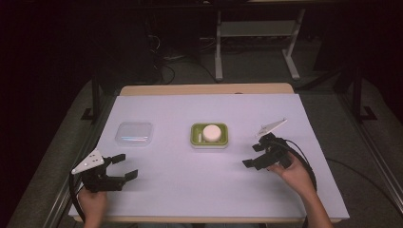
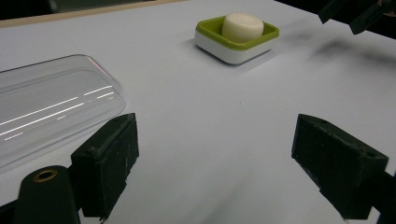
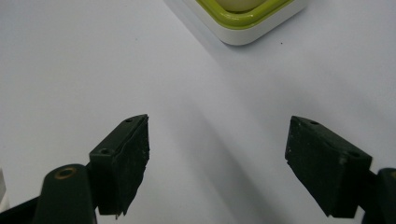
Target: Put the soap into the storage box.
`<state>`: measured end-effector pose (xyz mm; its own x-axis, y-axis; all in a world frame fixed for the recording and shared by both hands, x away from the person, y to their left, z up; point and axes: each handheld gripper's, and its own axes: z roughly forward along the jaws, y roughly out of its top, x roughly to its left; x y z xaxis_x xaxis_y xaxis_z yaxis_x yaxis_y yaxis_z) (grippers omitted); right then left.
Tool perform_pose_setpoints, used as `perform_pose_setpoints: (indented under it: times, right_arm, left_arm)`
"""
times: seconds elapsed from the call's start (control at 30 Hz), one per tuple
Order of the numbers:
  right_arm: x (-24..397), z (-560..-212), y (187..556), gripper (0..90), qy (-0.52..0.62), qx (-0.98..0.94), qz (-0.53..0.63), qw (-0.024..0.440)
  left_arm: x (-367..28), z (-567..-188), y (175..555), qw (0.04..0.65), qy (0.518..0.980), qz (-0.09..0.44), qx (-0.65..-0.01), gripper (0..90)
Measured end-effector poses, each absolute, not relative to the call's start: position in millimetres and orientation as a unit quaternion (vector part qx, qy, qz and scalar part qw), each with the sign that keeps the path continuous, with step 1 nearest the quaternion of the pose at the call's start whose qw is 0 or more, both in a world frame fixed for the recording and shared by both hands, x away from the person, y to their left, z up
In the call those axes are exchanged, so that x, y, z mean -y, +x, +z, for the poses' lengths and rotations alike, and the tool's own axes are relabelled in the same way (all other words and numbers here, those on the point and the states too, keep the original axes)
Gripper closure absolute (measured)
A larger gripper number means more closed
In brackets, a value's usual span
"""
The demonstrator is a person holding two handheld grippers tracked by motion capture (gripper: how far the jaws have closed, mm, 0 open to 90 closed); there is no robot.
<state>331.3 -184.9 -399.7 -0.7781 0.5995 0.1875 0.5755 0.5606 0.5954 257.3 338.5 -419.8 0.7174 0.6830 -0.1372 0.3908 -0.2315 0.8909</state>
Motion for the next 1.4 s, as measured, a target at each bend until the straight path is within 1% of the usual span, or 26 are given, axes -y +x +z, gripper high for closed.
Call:
perform_pose_setpoints:
  times: [0.57, 1.1, 1.23, 1.4]
  right_arm:
    - [207.8, -404.9, 310.9, 21.1, 0.346, -0.878, 0.329, 0.025]
    - [229.5, -419.6, 283.8, 21.1, 0.360, -0.869, 0.338, 0.022]
    - [231.4, -424.0, 277.2, 21.1, 0.360, -0.869, 0.336, 0.035]
    - [233.9, -433.0, 268.5, 21.2, 0.364, -0.865, 0.344, 0.035]
  left_arm:
    - [-338.2, -419.6, 257.2, 0.513, 0.773, 0.144, -0.345, 14.5]
    - [-336.0, -420.9, 257.5, 0.510, 0.774, 0.141, -0.347, 14.5]
    - [-334.9, -420.4, 256.9, 0.507, 0.777, 0.143, -0.344, 14.5]
    - [-336.6, -421.0, 257.1, 0.506, 0.776, 0.142, -0.349, 14.5]
